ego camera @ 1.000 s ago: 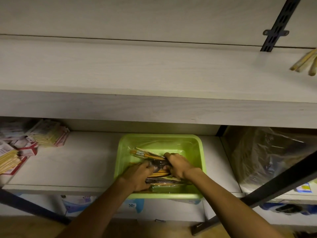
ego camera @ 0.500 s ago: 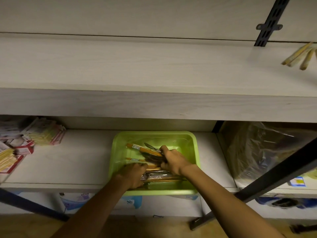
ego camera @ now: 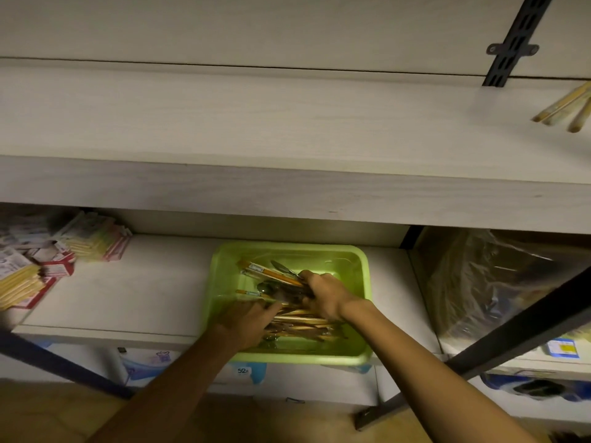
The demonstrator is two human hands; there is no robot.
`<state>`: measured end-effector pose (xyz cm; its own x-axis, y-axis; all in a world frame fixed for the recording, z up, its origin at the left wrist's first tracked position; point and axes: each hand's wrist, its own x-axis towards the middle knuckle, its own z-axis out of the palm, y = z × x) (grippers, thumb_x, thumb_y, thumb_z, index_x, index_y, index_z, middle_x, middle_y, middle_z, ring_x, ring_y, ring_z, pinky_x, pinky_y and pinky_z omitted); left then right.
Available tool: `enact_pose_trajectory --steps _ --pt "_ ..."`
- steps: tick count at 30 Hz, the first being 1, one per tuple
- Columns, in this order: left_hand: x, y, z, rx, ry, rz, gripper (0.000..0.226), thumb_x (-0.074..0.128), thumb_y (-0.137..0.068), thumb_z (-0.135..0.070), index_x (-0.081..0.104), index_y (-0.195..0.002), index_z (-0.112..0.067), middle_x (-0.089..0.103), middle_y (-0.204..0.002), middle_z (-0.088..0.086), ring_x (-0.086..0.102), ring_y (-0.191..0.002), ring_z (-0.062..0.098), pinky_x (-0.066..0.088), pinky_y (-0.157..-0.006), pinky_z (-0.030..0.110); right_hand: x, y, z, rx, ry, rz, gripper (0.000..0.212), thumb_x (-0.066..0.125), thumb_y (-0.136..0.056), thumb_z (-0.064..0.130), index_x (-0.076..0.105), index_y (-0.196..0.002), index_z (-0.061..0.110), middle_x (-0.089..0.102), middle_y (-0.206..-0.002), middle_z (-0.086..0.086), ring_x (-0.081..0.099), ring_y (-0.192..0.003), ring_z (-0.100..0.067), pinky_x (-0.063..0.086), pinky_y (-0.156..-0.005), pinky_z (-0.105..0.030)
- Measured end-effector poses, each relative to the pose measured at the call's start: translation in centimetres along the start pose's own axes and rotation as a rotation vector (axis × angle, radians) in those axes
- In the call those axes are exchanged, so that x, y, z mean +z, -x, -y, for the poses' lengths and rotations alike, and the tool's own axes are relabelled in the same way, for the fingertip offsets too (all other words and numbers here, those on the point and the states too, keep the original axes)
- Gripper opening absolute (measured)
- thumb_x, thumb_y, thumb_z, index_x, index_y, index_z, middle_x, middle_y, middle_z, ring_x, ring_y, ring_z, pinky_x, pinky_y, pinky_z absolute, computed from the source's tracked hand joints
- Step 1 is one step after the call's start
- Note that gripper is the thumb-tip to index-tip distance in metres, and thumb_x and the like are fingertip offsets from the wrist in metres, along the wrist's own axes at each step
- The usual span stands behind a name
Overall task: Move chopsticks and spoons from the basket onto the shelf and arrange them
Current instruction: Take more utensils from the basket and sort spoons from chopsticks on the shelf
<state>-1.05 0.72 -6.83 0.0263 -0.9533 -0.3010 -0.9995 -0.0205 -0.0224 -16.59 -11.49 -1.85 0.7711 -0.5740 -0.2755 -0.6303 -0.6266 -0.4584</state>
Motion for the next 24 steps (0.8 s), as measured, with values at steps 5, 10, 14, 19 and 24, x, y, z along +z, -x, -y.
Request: enact_pose_trajectory --steps 5,10,14,19,24 --pt "-2.6 -0.5 -0.5 0.055 -0.262 -0.085 0.046 0.041 -0.098 -0.018 0.028 -0.143 -0.015 0.052 -0.13 0.015 0.06 -0.105 0.035 0.048 -0.081 0.039 -1.3 -0.2 0.4 -0.055 0.093 -0.029 0.029 0.055 -0.092 0.023 0.051 -0.121 0.016 0.062 -0.114 -0.018 0.06 -0.103 -0.037 0.048 -0.078 -0.035" --pt "-5.7 -0.9 -0.2 0.103 -0.441 -0.123 0.04 0.042 -0.097 -0.014 0.036 -0.137 -0.013 0.061 -0.122 0.011 0.063 -0.103 0.032 0.045 -0.078 0.034 -2.8 0.2 0.8 -0.096 0.211 -0.134 0.034 0.052 -0.094 0.021 0.047 -0.127 0.016 0.064 -0.112 -0.017 0.059 -0.102 -0.038 0.05 -0.077 -0.041" --pt "-8.2 -0.7 0.7 0.132 -0.488 -0.123 0.04 0.043 -0.097 -0.008 0.037 -0.136 -0.012 0.062 -0.119 0.01 0.062 -0.105 0.03 0.035 -0.069 0.032 -3.8 0.9 0.7 -0.054 0.236 -0.199 0.037 0.051 -0.092 0.019 0.046 -0.128 0.017 0.065 -0.111 -0.017 0.06 -0.101 -0.039 0.052 -0.077 -0.045" --pt "-9.7 0.0 2.8 0.166 -0.499 -0.147 0.04 0.042 -0.096 -0.004 0.036 -0.135 -0.011 0.064 -0.117 0.01 0.063 -0.104 0.031 0.034 -0.067 0.033 -4.6 2.8 1.3 0.124 0.198 -0.302 0.042 0.053 -0.094 0.023 0.044 -0.135 0.022 0.061 -0.118 -0.018 0.058 -0.107 -0.041 0.049 -0.08 -0.042" --pt "-10.4 0.9 5.0 0.183 -0.432 -0.198 0.036 0.04 -0.096 -0.016 0.038 -0.132 -0.014 0.065 -0.116 0.011 0.062 -0.105 0.032 0.043 -0.076 0.036 -4.4 4.7 2.8 0.238 0.124 -0.423 0.044 0.056 -0.092 0.027 0.044 -0.134 0.022 0.063 -0.115 -0.019 0.059 -0.104 -0.042 0.05 -0.078 -0.044"
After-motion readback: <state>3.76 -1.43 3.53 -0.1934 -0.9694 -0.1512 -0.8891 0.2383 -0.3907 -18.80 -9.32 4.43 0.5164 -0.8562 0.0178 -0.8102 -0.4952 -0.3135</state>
